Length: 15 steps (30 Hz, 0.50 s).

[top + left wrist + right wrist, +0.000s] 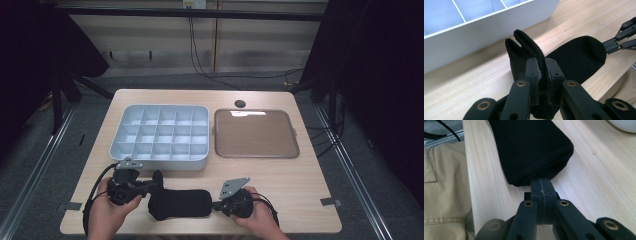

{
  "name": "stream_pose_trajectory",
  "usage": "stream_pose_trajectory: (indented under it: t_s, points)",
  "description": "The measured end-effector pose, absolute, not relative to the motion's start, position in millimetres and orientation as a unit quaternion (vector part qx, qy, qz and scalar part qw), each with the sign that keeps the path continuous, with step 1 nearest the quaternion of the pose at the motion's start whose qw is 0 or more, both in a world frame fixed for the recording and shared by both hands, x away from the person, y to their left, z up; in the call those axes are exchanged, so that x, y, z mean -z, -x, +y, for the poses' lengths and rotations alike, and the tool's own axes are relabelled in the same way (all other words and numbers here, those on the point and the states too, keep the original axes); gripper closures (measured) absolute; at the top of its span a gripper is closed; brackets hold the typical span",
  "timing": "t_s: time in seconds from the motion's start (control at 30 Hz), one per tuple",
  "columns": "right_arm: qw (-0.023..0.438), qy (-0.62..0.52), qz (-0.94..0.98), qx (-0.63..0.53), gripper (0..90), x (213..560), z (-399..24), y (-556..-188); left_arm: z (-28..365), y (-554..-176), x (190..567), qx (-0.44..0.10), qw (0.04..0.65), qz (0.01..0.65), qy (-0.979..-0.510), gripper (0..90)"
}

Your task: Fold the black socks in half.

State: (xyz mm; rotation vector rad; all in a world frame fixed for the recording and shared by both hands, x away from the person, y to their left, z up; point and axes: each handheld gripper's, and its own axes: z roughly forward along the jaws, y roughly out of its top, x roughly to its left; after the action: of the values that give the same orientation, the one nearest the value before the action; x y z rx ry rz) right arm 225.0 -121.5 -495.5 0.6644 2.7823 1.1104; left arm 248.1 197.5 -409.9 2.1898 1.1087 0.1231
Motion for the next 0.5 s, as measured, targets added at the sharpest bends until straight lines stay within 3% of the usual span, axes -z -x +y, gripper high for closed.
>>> stream_pose_trajectory:
  t_s: [0.5]
  points:
    - [0.035, -0.218, 0.904, -0.365, 90.0, 496, -121, -225, 170, -247, 406, -0.032, 0.331, 0.398, -0.855, 82.1]
